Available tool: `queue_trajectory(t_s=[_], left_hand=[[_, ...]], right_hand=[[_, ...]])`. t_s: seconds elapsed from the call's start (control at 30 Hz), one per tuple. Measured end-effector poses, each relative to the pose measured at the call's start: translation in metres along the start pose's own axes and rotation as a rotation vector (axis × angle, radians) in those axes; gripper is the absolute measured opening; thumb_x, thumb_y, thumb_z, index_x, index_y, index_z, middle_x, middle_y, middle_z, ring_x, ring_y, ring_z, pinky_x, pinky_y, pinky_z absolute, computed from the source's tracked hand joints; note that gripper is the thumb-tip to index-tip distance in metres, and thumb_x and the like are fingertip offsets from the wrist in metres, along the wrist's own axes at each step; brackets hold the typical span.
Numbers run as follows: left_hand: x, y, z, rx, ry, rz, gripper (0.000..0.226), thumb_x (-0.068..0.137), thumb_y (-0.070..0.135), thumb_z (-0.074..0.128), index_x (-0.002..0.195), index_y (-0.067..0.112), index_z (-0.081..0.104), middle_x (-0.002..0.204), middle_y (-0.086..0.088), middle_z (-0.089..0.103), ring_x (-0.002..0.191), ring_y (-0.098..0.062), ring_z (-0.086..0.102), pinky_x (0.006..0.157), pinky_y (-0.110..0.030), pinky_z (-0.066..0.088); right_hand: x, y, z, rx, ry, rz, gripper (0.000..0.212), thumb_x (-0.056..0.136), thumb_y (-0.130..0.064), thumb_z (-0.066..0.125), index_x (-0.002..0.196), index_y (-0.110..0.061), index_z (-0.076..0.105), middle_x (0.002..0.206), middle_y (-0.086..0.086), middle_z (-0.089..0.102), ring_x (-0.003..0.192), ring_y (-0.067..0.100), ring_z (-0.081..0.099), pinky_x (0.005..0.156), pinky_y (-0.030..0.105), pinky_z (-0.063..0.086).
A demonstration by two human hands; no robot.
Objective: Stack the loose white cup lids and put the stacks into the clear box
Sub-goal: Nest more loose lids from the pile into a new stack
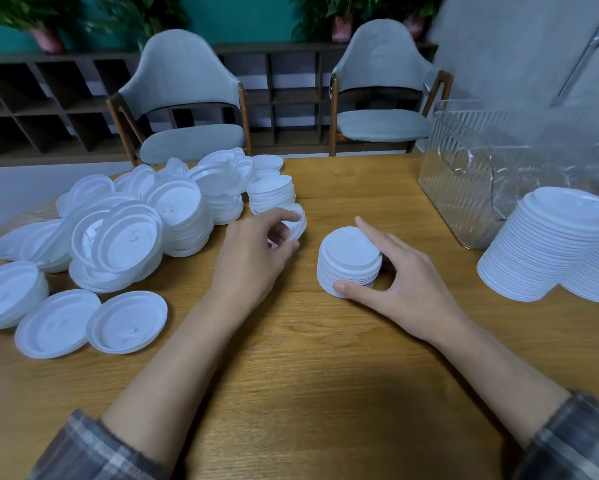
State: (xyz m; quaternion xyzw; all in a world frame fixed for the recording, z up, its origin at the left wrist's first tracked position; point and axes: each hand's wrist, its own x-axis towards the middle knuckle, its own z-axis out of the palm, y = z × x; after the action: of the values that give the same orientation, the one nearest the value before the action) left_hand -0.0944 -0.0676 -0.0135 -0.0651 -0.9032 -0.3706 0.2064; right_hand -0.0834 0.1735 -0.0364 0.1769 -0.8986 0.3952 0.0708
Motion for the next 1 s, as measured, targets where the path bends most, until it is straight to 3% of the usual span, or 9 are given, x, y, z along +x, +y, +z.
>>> queue_trajectory(t_s=[0.07, 0.13, 0.23, 0.3, 0.37, 0.43, 0.63, 0.77, 1.0], left_hand=[[0.001, 0.006, -0.002, -0.149, 0.018, -0.030, 0.038, 0.083, 0.014, 0.088, 0.116, 0.027, 0.075, 0.083, 0.008, 0.069, 0.082, -0.007, 0.066, 0.073, -0.013, 0.051], [-0.001, 0.013, -0.003, -0.245, 0.033, -0.041, 0.038, 0.084, 0.013, 0.086, 0.116, 0.030, 0.073, 0.088, 0.008, 0.070, 0.086, -0.007, 0.066, 0.072, -0.011, 0.050], [-0.002, 0.019, -0.003, -0.366, 0.120, -0.069, 0.035, 0.092, 0.009, 0.074, 0.123, 0.026, 0.073, 0.109, 0.010, 0.073, 0.097, -0.007, 0.069, 0.075, -0.012, 0.052], [0.000, 0.020, -0.005, -0.494, 0.154, -0.145, 0.038, 0.094, 0.010, 0.067, 0.127, 0.026, 0.074, 0.122, 0.010, 0.072, 0.103, -0.006, 0.071, 0.088, -0.020, 0.055], [0.002, 0.020, -0.005, -0.598, 0.096, -0.209, 0.040, 0.093, 0.011, 0.060, 0.126, 0.026, 0.076, 0.126, 0.009, 0.073, 0.112, -0.011, 0.071, 0.101, -0.039, 0.057], [0.000, 0.023, -0.002, -0.669, 0.004, -0.242, 0.041, 0.094, 0.004, 0.056, 0.124, 0.021, 0.078, 0.119, 0.008, 0.077, 0.113, -0.014, 0.072, 0.101, -0.047, 0.059], [-0.008, 0.023, 0.015, -0.575, 0.017, -0.198, 0.025, 0.096, 0.009, 0.072, 0.118, 0.018, 0.078, 0.102, 0.003, 0.078, 0.087, -0.004, 0.070, 0.082, -0.020, 0.056], [-0.014, 0.026, 0.023, -0.516, 0.026, -0.146, 0.014, 0.095, 0.014, 0.075, 0.107, 0.020, 0.081, 0.096, 0.008, 0.080, 0.091, -0.007, 0.074, 0.084, -0.025, 0.058], [-0.015, 0.026, 0.025, -0.480, 0.025, -0.126, 0.012, 0.095, 0.018, 0.075, 0.102, 0.022, 0.083, 0.092, 0.014, 0.080, 0.091, -0.005, 0.075, 0.085, -0.024, 0.057]], right_hand=[[0.000, 0.000, 0.000, 0.001, -0.017, 0.002, 0.103, 0.077, -0.059, 0.084, 0.162, -0.042, 0.028, 0.142, -0.029, 0.047, 0.132, -0.013, 0.038, 0.103, 0.002, 0.025], [0.000, -0.002, 0.000, 0.006, -0.035, 0.004, 0.105, 0.078, -0.061, 0.082, 0.163, -0.041, 0.024, 0.147, -0.030, 0.043, 0.136, -0.011, 0.035, 0.106, 0.007, 0.026], [0.000, -0.002, 0.001, 0.039, -0.024, 0.003, 0.097, 0.083, -0.057, 0.078, 0.163, -0.035, 0.028, 0.145, -0.031, 0.044, 0.133, -0.017, 0.036, 0.102, -0.003, 0.023], [0.000, -0.002, 0.002, 0.054, -0.019, 0.003, 0.094, 0.085, -0.054, 0.077, 0.163, -0.033, 0.030, 0.141, -0.033, 0.045, 0.128, -0.025, 0.034, 0.099, -0.006, 0.021], [0.000, -0.003, 0.002, 0.058, -0.021, 0.002, 0.092, 0.086, -0.053, 0.078, 0.163, -0.033, 0.031, 0.140, -0.034, 0.044, 0.125, -0.028, 0.033, 0.097, -0.006, 0.021], [0.000, -0.003, 0.002, 0.063, -0.017, -0.001, 0.093, 0.085, -0.054, 0.078, 0.163, -0.034, 0.030, 0.143, -0.033, 0.044, 0.127, -0.026, 0.034, 0.098, -0.006, 0.022], [-0.001, -0.006, 0.001, 0.120, -0.051, -0.006, 0.108, 0.079, -0.057, 0.082, 0.162, -0.050, 0.013, 0.156, -0.025, 0.044, 0.142, -0.005, 0.042, 0.119, 0.025, 0.033], [-0.002, -0.007, 0.001, 0.089, -0.046, -0.039, 0.102, 0.081, -0.055, 0.081, 0.161, -0.050, 0.019, 0.160, -0.028, 0.036, 0.144, -0.012, 0.032, 0.111, 0.003, 0.023], [-0.001, -0.007, 0.001, 0.079, -0.050, -0.058, 0.097, 0.080, -0.057, 0.080, 0.160, -0.049, 0.026, 0.156, -0.030, 0.038, 0.142, -0.016, 0.030, 0.108, 0.001, 0.023]])
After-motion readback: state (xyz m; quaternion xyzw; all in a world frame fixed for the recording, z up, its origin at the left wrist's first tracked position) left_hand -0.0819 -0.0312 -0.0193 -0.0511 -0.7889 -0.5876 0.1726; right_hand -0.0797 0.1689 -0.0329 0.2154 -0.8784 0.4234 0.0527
